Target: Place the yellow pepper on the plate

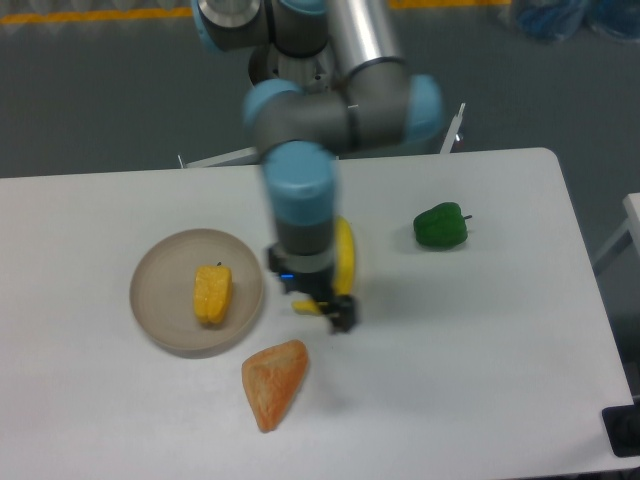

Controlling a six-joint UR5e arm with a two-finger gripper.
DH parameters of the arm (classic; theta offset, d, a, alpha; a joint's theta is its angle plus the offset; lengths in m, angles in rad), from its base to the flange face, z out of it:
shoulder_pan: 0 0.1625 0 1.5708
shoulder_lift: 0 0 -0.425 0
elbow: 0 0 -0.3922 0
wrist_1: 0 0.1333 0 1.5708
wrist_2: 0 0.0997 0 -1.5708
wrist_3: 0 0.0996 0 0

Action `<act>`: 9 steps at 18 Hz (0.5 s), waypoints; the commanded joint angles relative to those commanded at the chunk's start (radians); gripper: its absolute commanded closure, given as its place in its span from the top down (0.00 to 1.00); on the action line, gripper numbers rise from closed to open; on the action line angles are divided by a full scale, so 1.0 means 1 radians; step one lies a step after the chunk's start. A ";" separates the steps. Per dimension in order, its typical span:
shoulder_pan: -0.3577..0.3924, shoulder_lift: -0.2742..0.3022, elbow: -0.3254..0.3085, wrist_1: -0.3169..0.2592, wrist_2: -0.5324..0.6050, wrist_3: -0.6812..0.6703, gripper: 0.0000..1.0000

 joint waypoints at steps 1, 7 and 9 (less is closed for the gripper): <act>0.028 -0.003 0.002 0.000 0.003 0.005 1.00; 0.134 -0.060 0.032 0.014 0.021 0.238 1.00; 0.161 -0.089 0.046 0.017 0.021 0.258 1.00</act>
